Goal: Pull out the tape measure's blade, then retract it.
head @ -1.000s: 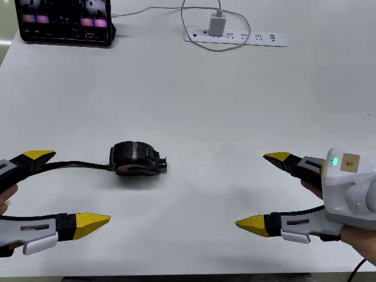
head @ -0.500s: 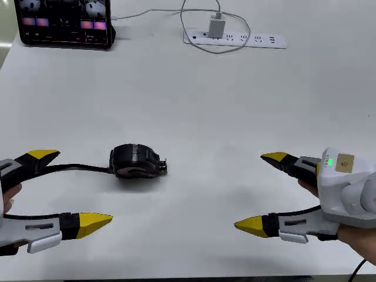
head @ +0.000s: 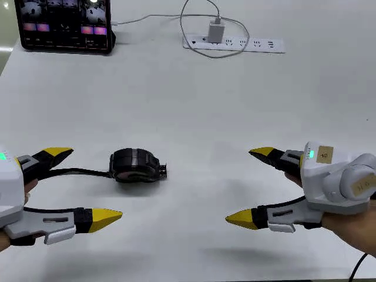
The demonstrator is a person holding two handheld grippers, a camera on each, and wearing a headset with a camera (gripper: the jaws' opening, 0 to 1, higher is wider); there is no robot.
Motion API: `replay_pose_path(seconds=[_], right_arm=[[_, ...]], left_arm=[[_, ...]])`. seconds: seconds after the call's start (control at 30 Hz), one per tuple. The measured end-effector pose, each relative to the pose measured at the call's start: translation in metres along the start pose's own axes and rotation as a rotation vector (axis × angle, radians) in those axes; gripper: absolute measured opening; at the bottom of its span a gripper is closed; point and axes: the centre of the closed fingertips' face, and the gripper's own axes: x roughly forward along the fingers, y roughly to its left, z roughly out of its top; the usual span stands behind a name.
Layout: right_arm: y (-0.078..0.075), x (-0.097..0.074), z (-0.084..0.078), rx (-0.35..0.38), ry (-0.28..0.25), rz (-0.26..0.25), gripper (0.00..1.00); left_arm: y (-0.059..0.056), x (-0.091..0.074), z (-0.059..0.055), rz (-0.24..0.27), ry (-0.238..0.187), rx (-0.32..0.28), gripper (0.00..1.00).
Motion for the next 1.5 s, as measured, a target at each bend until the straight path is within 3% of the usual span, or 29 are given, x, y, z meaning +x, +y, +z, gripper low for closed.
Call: replay_pose_path(seconds=[0.4,0.77,1.5], right_arm=[[-0.011,0.019,0.001,0.008,-0.024,0.029,0.81],[-0.012,0.034,0.0,-0.04,0.01,0.062,0.82],[-0.011,0.059,0.006,-0.137,0.067,0.118,0.81]], left_arm=[[0.005,0.018,0.003,-0.035,0.012,0.04,0.88],[0.01,0.03,0.005,-0.063,0.057,0.123,0.86],[0.014,0.052,-0.012,-0.137,0.231,0.284,0.76]])
